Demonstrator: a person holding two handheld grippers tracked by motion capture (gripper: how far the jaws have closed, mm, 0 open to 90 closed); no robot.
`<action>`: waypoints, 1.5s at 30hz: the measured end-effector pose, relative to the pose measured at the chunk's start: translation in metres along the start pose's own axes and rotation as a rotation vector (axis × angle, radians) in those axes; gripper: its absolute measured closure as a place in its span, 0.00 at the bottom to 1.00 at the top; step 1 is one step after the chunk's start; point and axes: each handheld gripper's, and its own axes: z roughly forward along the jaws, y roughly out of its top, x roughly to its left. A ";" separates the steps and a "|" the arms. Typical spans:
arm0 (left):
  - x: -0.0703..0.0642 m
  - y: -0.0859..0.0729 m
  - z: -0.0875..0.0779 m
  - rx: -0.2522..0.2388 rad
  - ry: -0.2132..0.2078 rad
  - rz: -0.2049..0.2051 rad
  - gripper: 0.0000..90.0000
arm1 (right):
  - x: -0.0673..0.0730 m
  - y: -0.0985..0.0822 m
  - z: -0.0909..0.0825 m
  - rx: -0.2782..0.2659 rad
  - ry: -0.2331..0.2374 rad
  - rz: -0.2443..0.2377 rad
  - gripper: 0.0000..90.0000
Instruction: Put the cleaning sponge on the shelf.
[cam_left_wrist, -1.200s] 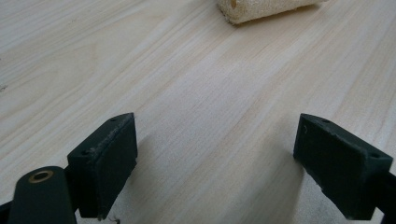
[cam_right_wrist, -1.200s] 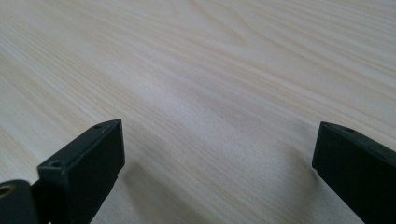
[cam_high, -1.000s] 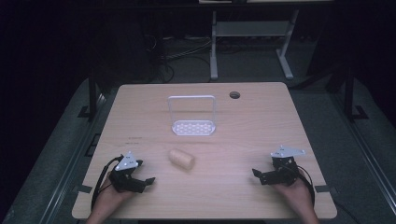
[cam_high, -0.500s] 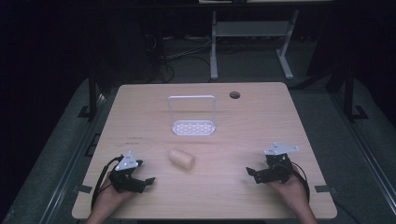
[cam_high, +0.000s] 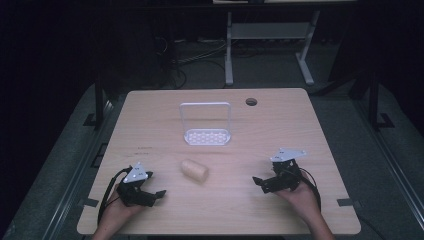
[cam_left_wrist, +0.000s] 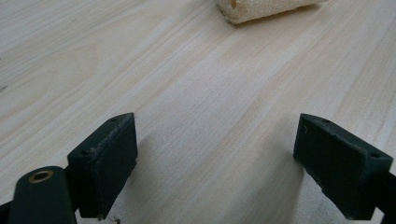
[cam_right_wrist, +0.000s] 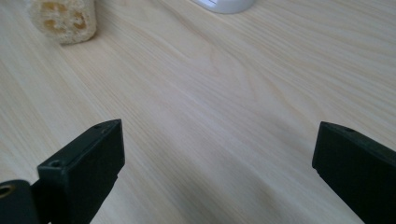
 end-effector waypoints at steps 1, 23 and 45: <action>0.000 0.000 0.000 -0.001 0.000 0.000 0.15 | 0.001 0.002 0.001 -0.002 0.005 -0.001 0.02; 0.000 0.000 0.000 0.000 0.000 0.000 0.15 | 0.019 0.029 0.022 -0.007 0.069 -0.067 0.02; 0.000 0.000 0.000 0.000 0.000 0.000 0.15 | 0.034 0.058 0.037 -0.030 0.130 -0.119 0.02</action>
